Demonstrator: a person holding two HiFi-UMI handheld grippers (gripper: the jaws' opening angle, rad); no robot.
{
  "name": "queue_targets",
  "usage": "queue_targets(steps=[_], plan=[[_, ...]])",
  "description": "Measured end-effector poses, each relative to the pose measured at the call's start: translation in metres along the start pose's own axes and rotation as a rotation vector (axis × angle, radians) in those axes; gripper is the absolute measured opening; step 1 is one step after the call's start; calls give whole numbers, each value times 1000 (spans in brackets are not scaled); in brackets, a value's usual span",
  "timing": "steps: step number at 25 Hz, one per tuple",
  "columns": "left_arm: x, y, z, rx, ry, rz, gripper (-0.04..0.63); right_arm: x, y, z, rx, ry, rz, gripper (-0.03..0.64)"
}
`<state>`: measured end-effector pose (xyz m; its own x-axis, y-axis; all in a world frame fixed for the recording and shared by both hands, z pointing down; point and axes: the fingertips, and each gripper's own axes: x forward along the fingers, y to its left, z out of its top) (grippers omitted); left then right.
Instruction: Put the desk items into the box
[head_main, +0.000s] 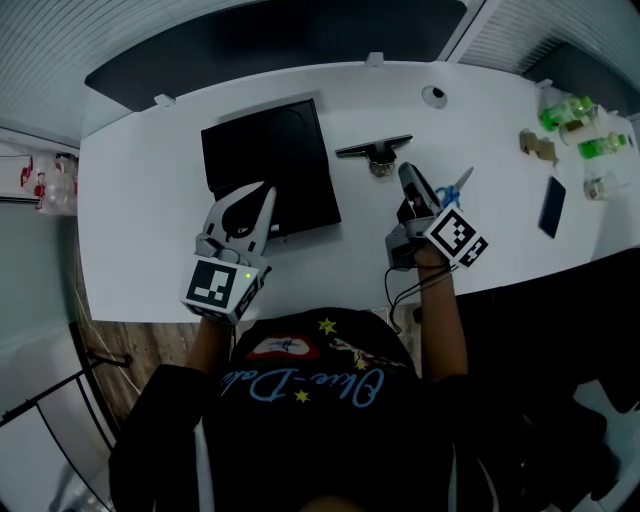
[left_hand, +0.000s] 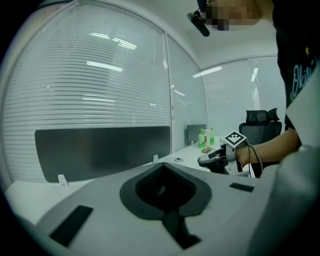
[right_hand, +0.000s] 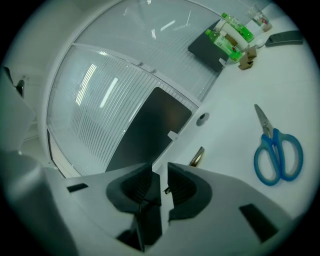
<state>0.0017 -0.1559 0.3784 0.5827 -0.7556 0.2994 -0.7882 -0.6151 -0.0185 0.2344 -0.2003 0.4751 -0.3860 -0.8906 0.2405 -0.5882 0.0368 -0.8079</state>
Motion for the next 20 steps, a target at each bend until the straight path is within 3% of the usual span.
queue_targets(steps=[7, 12, 20], plan=[[5, 8, -1, -9, -21, -1, 9, 13, -21, -14, 99, 30, -51, 117], [5, 13, -7, -15, 11, 12, 9, 20, -30, -21, 170, 34, -63, 118], [7, 18, -7, -10, 1, 27, 9, 35, -41, -28, 223, 54, -89, 127]])
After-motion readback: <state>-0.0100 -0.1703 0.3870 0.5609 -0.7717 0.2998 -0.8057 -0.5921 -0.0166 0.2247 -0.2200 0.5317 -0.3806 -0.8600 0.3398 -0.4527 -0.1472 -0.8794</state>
